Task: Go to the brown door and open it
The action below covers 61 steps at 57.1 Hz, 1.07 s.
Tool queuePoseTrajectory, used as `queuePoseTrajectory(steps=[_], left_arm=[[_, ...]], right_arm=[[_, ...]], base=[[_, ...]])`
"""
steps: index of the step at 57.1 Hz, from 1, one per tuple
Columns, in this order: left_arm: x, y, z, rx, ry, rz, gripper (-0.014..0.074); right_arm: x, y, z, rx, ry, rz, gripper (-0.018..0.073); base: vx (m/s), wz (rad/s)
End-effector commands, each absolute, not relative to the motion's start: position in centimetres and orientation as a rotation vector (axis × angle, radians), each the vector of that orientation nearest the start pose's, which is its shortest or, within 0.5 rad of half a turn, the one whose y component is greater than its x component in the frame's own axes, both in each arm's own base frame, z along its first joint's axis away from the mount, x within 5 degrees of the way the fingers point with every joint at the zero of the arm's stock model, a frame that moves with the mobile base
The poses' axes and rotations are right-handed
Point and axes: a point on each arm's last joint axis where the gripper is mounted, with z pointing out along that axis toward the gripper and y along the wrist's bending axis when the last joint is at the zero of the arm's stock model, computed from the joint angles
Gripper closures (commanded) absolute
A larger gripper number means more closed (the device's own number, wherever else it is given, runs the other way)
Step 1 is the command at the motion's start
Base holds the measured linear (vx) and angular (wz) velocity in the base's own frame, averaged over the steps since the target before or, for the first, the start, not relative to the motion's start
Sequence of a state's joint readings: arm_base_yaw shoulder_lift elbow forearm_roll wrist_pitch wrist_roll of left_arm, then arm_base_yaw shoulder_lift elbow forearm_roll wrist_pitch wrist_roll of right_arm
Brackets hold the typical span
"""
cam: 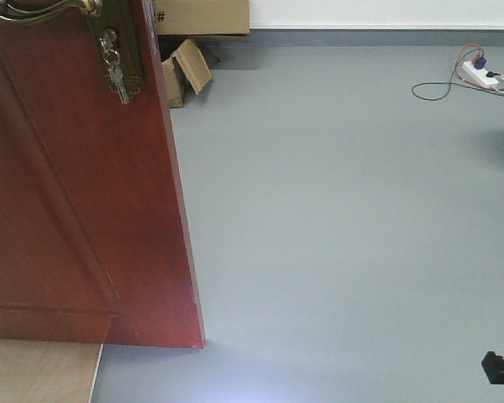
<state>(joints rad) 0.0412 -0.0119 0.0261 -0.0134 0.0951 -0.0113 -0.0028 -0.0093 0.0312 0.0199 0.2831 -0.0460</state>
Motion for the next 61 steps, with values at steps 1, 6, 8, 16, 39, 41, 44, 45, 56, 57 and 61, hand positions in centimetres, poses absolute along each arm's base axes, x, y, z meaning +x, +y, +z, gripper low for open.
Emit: queuePoseTrajectory(steps=[1, 6, 8, 16, 39, 41, 44, 45, 56, 57, 61], left_arm=[[5.55, 0.19, 20.77, -0.056, 1.510, -0.004, 0.0600], [5.55, 0.19, 20.77, -0.056, 1.510, -0.004, 0.0600], [5.55, 0.19, 20.77, -0.056, 1.510, -0.004, 0.0600], [5.55, 0.23, 20.77, -0.061, 1.509, 0.001, 0.0600], [5.45, 0.23, 20.85, -0.062, 1.496, 0.002, 0.0600], [5.45, 0.23, 20.85, -0.062, 1.496, 0.002, 0.0600], [5.45, 0.23, 20.85, -0.062, 1.496, 0.002, 0.0600], [5.45, 0.23, 20.85, -0.062, 1.496, 0.002, 0.0600], [5.45, 0.23, 20.85, -0.062, 1.496, 0.002, 0.0600], [5.45, 0.23, 20.85, -0.062, 1.496, 0.002, 0.0600], [5.45, 0.23, 20.85, -0.062, 1.496, 0.002, 0.0600]], right_arm=[[5.56, 0.00, 18.39, -0.030, 1.699, -0.030, 0.0559], [5.56, 0.00, 18.39, -0.030, 1.699, -0.030, 0.0559], [5.56, 0.00, 18.39, -0.030, 1.699, -0.030, 0.0559], [5.56, 0.00, 18.39, -0.030, 1.699, -0.030, 0.0559], [5.56, 0.00, 18.39, -0.030, 1.699, -0.030, 0.0559], [5.56, 0.00, 18.39, -0.030, 1.699, -0.030, 0.0559], [5.56, 0.00, 18.39, -0.030, 1.699, -0.030, 0.0559], [5.56, 0.00, 18.39, -0.030, 1.699, -0.030, 0.0559], [5.56, 0.00, 18.39, -0.030, 1.699, -0.030, 0.0559], [5.56, 0.00, 18.39, -0.030, 1.699, -0.030, 0.0559], [5.56, 0.00, 18.39, -0.030, 1.699, -0.030, 0.0559]], base=[[0.00, 0.00], [0.00, 0.00], [0.00, 0.00], [0.00, 0.00], [0.00, 0.00], [0.00, 0.00], [0.00, 0.00], [0.00, 0.00], [0.00, 0.00], [0.00, 0.00], [0.00, 0.00]])
